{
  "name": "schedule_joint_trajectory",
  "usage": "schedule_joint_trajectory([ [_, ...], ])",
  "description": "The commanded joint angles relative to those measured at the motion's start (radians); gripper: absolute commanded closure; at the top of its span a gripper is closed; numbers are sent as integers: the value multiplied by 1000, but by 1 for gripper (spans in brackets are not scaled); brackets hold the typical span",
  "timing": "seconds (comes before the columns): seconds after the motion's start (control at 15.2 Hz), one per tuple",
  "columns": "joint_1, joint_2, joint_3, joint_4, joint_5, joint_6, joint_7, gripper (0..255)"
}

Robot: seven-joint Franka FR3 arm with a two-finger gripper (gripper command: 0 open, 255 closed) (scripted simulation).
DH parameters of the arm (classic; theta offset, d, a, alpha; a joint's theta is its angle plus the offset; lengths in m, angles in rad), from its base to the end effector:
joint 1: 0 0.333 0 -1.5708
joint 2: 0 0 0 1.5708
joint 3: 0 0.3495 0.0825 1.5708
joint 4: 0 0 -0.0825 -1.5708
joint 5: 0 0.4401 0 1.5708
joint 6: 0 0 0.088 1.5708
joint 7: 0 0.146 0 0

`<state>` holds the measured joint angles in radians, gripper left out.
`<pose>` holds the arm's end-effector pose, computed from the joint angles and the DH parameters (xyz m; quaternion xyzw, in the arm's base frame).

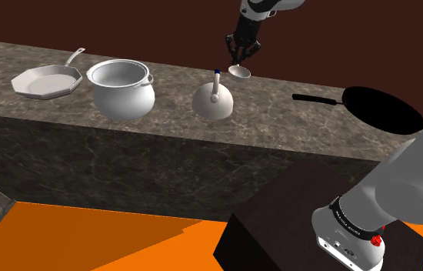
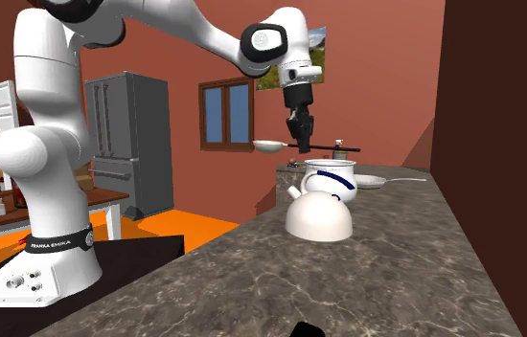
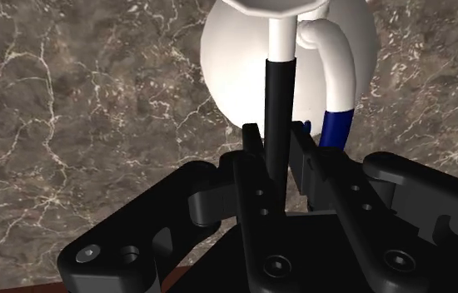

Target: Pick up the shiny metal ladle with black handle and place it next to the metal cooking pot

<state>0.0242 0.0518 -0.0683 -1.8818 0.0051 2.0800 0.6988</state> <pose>0.6490 -0.0277 0.4672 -0.9290 0.3628 -0.0691 0.0241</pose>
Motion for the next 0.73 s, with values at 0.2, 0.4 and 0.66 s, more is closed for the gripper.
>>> schedule_joint_trajectory([
  [0.2, 53, 89, 43, 121, -16, -33, 104, 255],
  [0.4, 88, 152, 66, 206, -28, -56, 165, 255],
  [0.66, 136, 249, 89, 343, -46, -98, 241, 255],
])
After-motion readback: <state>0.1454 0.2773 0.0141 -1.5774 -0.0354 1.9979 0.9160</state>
